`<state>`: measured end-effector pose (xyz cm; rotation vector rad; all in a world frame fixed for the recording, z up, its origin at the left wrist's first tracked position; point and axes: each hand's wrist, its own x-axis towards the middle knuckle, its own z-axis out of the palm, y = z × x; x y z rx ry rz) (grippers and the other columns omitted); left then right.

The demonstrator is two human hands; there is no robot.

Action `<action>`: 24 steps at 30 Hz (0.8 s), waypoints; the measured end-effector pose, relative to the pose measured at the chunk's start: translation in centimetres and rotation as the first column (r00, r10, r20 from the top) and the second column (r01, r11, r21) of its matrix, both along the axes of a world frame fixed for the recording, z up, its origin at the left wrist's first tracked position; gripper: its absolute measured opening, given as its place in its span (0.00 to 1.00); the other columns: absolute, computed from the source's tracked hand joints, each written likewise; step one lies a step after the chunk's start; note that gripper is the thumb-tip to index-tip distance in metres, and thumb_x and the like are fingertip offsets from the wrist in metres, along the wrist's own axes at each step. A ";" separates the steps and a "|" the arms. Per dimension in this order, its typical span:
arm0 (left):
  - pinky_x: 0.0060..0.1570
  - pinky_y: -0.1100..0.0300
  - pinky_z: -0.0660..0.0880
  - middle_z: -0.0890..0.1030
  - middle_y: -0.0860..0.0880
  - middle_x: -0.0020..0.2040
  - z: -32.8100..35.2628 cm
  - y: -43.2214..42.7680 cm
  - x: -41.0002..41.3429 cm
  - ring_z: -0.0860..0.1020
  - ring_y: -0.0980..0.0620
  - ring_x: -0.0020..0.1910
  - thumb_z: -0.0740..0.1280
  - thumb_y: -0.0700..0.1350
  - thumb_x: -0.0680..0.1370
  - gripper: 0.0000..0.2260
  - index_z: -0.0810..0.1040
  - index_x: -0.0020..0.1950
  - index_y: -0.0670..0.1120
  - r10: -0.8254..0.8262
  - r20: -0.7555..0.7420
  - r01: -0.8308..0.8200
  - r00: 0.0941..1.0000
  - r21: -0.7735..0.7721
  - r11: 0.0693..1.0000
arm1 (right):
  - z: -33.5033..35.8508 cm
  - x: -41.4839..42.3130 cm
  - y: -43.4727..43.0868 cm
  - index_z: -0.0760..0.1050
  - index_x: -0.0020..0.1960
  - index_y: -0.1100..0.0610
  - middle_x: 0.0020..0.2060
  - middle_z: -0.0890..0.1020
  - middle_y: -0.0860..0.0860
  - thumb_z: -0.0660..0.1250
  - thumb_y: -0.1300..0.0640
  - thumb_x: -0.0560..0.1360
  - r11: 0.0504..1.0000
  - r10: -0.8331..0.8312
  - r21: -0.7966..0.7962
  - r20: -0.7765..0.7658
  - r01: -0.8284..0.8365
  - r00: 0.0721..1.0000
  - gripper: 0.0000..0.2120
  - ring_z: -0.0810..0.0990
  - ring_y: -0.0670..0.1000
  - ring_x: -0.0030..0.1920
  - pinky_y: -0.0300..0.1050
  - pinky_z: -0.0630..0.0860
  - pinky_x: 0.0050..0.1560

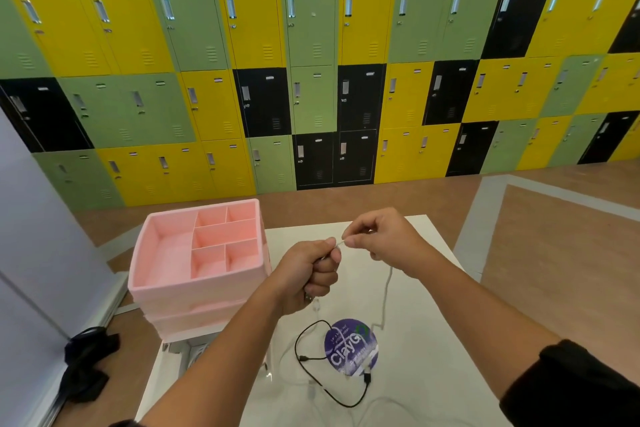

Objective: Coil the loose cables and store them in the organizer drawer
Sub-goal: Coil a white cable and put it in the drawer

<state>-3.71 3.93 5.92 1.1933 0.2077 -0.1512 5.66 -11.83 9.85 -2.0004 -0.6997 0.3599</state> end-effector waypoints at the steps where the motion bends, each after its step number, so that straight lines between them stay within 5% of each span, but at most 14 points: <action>1: 0.20 0.67 0.51 0.57 0.53 0.28 -0.1 -0.1 -0.1 0.54 0.57 0.24 0.55 0.48 0.86 0.17 0.75 0.41 0.44 -0.001 -0.001 0.001 1.000 0.009 1.000 | 0.0 0.0 0.1 0.85 0.44 0.52 0.39 0.84 0.46 0.74 0.58 0.76 0.999 0.004 -0.035 0.050 -0.003 0.999 0.02 0.79 0.43 0.37 0.36 0.73 0.36; 7: 0.21 0.66 0.55 0.58 0.51 0.29 -0.4 -0.6 -0.1 0.55 0.57 0.25 0.55 0.47 0.85 0.16 0.76 0.42 0.44 0.010 0.056 -0.006 0.998 -0.075 0.997 | -0.4 -0.1 1.0 0.81 0.44 0.53 0.41 0.83 0.50 0.71 0.59 0.77 0.998 -0.058 0.012 0.142 0.056 0.988 0.04 0.79 0.48 0.31 0.41 0.79 0.32; 12: 0.19 0.68 0.55 0.58 0.52 0.29 -0.3 0.0 -0.3 0.55 0.58 0.24 0.56 0.46 0.85 0.16 0.73 0.40 0.46 0.026 0.086 -0.017 0.996 -0.098 0.995 | -1.5 -0.5 0.5 0.81 0.51 0.64 0.33 0.76 0.53 0.70 0.62 0.78 0.973 0.027 0.222 -0.361 0.058 0.932 0.05 0.65 0.46 0.25 0.39 0.63 0.24; 17: 0.16 0.68 0.57 0.61 0.53 0.27 0.5 0.3 0.0 0.58 0.59 0.21 0.56 0.46 0.84 0.16 0.73 0.38 0.45 -0.002 0.082 0.031 0.997 -0.363 0.931 | -2.7 -1.4 0.4 0.83 0.49 0.55 0.30 0.73 0.52 0.65 0.53 0.82 0.974 0.072 0.224 -0.393 0.019 0.917 0.10 0.61 0.46 0.26 0.39 0.57 0.26; 20: 0.19 0.67 0.61 0.62 0.52 0.28 1.1 0.3 0.7 0.61 0.59 0.22 0.57 0.44 0.83 0.14 0.75 0.41 0.42 0.102 0.127 -0.019 0.987 -0.530 0.848 | -3.8 -2.1 0.7 0.82 0.46 0.53 0.27 0.70 0.51 0.61 0.53 0.84 0.972 0.060 0.230 -0.423 0.043 0.904 0.14 0.60 0.47 0.25 0.38 0.56 0.26; 24: 0.24 0.64 0.66 0.63 0.51 0.30 1.5 -0.5 1.7 0.62 0.57 0.25 0.55 0.42 0.84 0.13 0.75 0.46 0.40 0.344 0.109 -0.226 0.933 -0.566 0.793 | -4.5 -3.6 1.7 0.76 0.38 0.54 0.26 0.71 0.52 0.58 0.53 0.85 0.987 0.054 0.162 -0.360 0.005 0.931 0.19 0.62 0.46 0.22 0.36 0.57 0.24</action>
